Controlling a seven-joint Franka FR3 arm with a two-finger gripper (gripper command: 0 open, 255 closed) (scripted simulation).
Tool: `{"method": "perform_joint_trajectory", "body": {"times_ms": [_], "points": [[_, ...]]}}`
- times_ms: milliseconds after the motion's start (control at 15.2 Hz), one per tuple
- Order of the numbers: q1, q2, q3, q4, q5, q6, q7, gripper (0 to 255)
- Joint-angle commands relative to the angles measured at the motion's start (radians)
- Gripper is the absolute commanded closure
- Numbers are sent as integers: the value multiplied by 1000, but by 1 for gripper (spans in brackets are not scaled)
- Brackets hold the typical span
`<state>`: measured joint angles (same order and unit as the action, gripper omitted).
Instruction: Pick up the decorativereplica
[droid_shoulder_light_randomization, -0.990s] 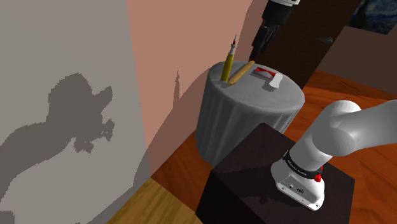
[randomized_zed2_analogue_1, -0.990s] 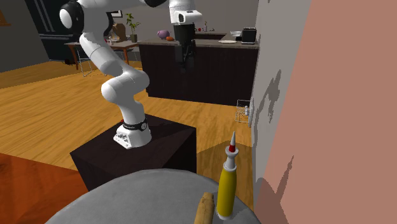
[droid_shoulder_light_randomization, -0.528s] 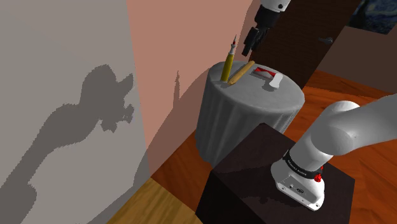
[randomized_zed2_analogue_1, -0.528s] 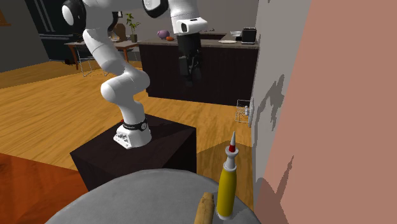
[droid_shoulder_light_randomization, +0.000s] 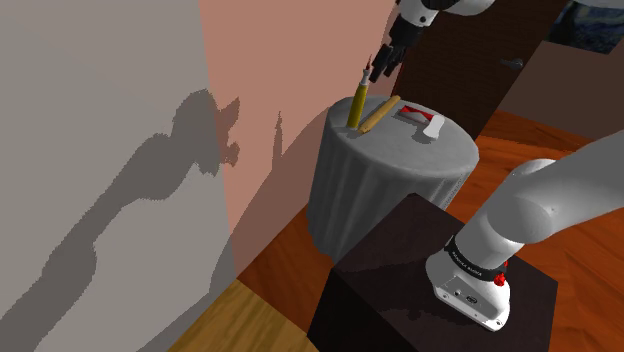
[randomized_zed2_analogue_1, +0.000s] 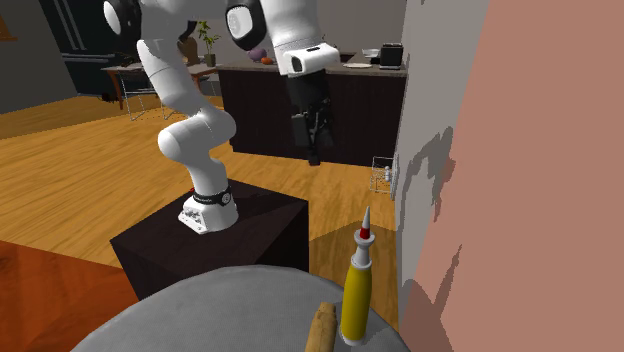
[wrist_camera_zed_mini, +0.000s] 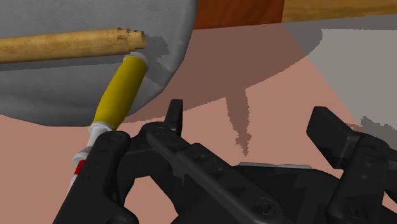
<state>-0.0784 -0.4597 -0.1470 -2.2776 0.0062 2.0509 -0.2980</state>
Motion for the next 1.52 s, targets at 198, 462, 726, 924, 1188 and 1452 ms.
{"method": "perform_joint_trajectory", "body": {"times_ms": [198,462,726,924,1188,1452], "points": [[-9,148,-80,88,43,111,-91,0],[-11,269,-135,175,108,178,-168,0],[-20,399,-183,283,202,222,-256,0],[-34,475,-201,355,265,236,-307,0],[-34,488,-199,316,282,284,-327,0],[-34,503,-198,284,301,327,-346,0]]}}
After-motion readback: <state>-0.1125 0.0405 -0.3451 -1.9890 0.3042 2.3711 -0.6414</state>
